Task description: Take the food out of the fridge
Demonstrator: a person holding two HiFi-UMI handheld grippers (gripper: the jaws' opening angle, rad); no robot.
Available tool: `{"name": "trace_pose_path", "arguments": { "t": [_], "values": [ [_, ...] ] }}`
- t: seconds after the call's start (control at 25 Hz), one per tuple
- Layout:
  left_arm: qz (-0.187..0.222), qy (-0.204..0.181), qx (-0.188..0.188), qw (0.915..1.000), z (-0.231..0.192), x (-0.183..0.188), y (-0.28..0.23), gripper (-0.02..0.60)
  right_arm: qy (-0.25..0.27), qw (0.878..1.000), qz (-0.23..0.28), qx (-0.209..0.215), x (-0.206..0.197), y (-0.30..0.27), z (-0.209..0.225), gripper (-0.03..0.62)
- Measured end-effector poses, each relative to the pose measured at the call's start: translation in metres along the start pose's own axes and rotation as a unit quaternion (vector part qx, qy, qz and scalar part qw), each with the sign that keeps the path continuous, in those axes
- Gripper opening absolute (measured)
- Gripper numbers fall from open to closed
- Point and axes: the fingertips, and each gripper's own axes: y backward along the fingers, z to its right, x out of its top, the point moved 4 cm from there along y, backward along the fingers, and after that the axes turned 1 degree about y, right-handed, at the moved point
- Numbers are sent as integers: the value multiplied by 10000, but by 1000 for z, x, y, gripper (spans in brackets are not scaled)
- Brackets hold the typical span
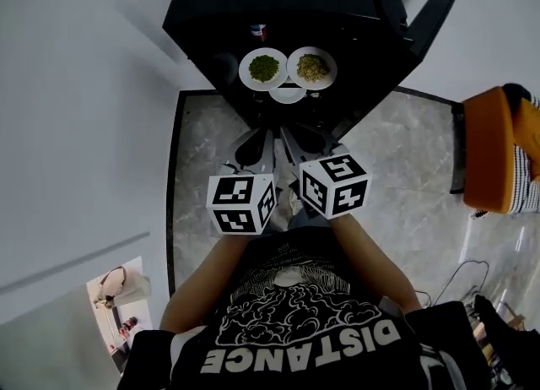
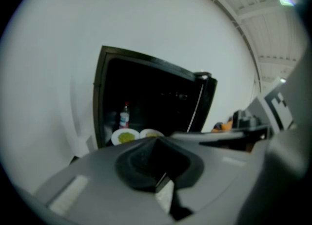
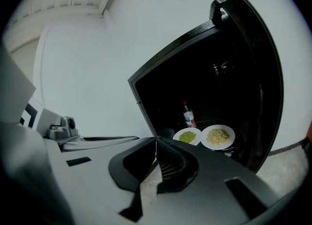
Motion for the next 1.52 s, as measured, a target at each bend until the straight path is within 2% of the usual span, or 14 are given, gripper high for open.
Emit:
{"name": "trace_pose_path", "arguments": {
  "t": [0.12,0.28,0.48,0.6,0.72,0.92,1.08,1.28,1.4,1.52],
  "values": [
    [-115,-102,-247,9996,-1,2,-16,2,-248,9994,117,-204,2,-4,14,3],
    [-278,-382,-840,9953,-5,7,-40,2,-733,9941,409,-692,0,-11,32,3],
    [-427,-642,-1493,9858,-17,8,-65,2,-1392,9783,838,-1289,-10,-20,51,3],
    [-473,-778,-1846,9786,-23,8,-79,2,-1878,9629,1138,-1570,-20,-26,64,3],
    [-616,-914,-2228,9686,-26,2,-92,2,-2442,9404,1509,-1823,-34,-34,77,3],
    [-706,-1061,-2615,9567,-26,-11,-116,2,-3104,9066,2130,-1908,-50,-49,105,3],
    [-736,-1131,-2790,9508,-30,-17,-137,2,-3533,8797,2494,-1976,-68,-66,131,3],
    [-791,-1277,-2891,9454,-34,-23,-156,2,-3934,8547,2725,-2014,-86,-89,159,7],
    [-817,-1364,-2929,9428,-36,-26,-164,2,-4107,8447,2822,-1954,-93,-103,173,78],
    [-844,-1419,-2950,9411,-41,-30,-169,2,-4317,8317,2901,-1942,-100,-114,187,87]
  ]
}}
